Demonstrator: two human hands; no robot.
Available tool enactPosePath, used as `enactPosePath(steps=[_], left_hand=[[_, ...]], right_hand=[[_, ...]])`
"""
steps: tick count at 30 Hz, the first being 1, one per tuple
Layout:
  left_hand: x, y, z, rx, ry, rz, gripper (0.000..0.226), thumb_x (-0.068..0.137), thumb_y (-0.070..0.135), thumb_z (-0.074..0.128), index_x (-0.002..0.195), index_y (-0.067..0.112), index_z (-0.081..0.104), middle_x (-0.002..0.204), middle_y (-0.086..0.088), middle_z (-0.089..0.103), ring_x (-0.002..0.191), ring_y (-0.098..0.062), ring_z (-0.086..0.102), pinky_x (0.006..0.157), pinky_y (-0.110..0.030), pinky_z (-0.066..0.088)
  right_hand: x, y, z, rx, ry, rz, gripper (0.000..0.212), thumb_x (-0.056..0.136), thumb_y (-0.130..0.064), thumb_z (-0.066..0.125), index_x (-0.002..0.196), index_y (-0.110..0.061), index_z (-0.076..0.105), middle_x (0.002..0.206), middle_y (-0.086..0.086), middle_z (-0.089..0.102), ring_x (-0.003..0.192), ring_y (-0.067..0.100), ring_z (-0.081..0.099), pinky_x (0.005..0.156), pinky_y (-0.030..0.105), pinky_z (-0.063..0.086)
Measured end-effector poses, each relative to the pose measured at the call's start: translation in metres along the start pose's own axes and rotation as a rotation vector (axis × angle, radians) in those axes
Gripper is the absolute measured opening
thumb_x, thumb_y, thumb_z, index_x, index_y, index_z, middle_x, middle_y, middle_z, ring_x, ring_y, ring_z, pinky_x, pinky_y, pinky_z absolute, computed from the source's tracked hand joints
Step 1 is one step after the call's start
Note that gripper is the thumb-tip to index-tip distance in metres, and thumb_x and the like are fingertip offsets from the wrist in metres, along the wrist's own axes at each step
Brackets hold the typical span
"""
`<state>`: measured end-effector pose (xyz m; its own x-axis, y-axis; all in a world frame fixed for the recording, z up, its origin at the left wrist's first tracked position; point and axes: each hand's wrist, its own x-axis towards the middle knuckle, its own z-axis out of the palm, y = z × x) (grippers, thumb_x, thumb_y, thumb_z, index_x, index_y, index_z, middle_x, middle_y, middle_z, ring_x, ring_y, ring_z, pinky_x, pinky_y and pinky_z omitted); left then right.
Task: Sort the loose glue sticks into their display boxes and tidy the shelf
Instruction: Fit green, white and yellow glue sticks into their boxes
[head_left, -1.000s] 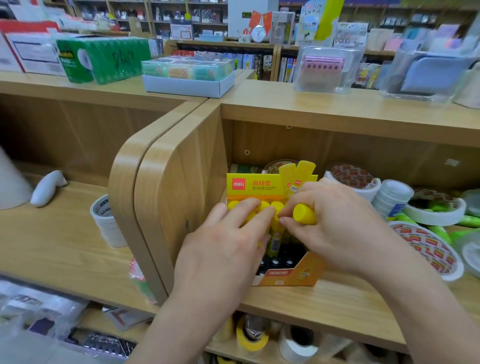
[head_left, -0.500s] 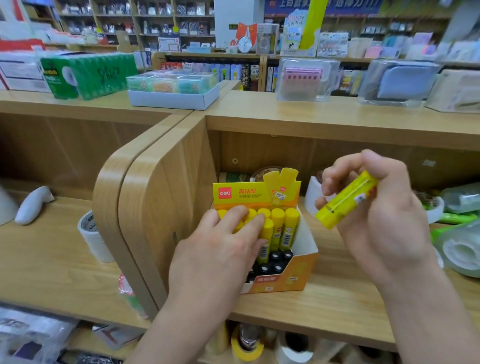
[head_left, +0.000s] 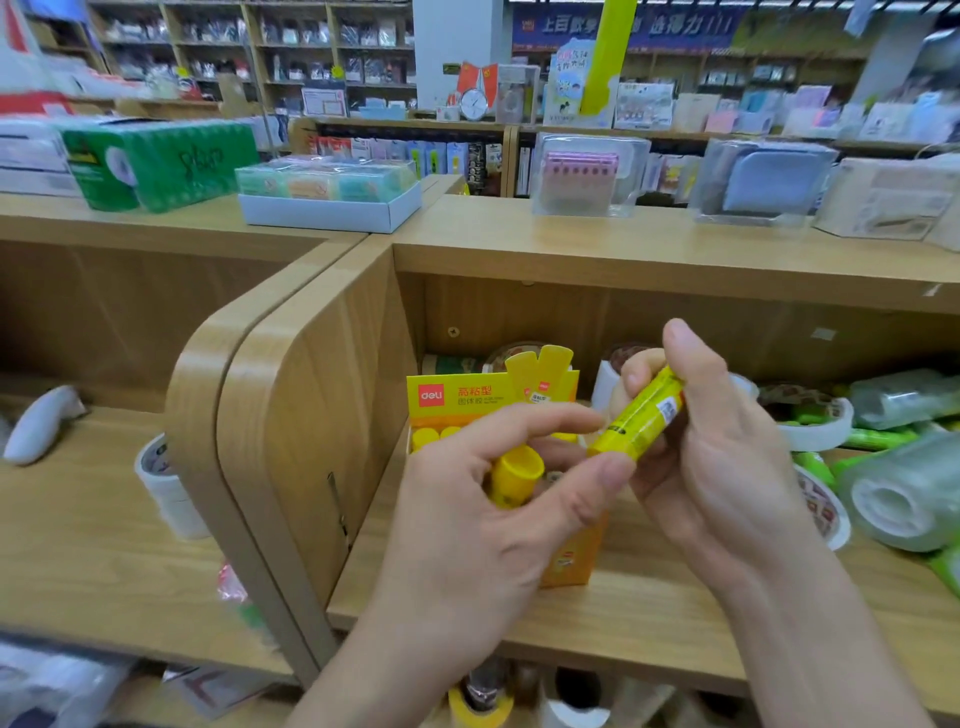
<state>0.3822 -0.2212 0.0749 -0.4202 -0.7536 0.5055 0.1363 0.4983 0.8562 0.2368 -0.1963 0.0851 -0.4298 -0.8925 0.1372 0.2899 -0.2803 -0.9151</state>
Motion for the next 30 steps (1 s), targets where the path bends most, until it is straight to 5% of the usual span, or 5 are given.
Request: enactPosePath(steps=[6,9,16,20,30], left_hand=[[0.007,-0.003,-0.008,0.111,0.130,-0.028,0.021,0.065,0.032,0.077,0.086,0.030,0.074,0.079,0.017,0.072,0.069,-0.004,0.066,0.059,-0.014,0.053],[0.007,-0.014,-0.012,0.243,0.131,-0.012,0.018,0.068,0.030,0.079,0.086,0.033,0.074,0.070,0.025,0.066,0.062,0.003,0.059,0.055,-0.008,0.045],[0.004,-0.043,-0.026,1.058,-0.009,0.270,0.035,0.075,0.037,0.076,0.107,0.025,0.072,0.107,0.013,0.070,0.079,-0.014,0.056,0.048,-0.027,0.049],[0.003,-0.049,-0.029,1.127,-0.065,0.264,0.038,0.072,0.034,0.080,0.108,0.029,0.071,0.106,0.015,0.071,0.075,-0.012,0.049,0.042,-0.020,0.034],[0.007,-0.058,-0.030,1.083,-0.046,0.287,0.027,0.075,0.025,0.080,0.102,0.025,0.074,0.103,0.012,0.072,0.075,-0.014,0.052,0.044,-0.027,0.048]], right_hand=[[-0.008,-0.006,-0.005,-0.239,-0.095,-0.204,0.016,0.079,-0.030,0.068,0.084,-0.017,0.061,0.067,0.000,0.061,0.061,0.011,0.053,0.050,0.021,0.043],[-0.007,-0.004,-0.008,-0.365,-0.031,-0.361,0.024,0.072,-0.016,0.071,0.094,-0.015,0.064,0.080,0.004,0.071,0.072,0.011,0.067,0.063,0.019,0.051],[0.000,0.004,-0.024,-1.106,-0.063,-0.559,0.028,0.086,-0.007,0.067,0.108,-0.024,0.070,0.104,-0.012,0.066,0.100,0.007,0.062,0.084,0.030,0.054],[0.000,0.003,-0.019,-1.092,-0.089,-0.557,0.029,0.080,-0.009,0.074,0.101,-0.025,0.064,0.094,-0.008,0.064,0.088,0.008,0.064,0.074,0.029,0.056],[-0.003,-0.009,-0.023,-1.197,-0.045,-0.582,0.019,0.075,-0.020,0.080,0.091,-0.027,0.072,0.075,-0.025,0.061,0.073,0.007,0.058,0.066,0.020,0.047]])
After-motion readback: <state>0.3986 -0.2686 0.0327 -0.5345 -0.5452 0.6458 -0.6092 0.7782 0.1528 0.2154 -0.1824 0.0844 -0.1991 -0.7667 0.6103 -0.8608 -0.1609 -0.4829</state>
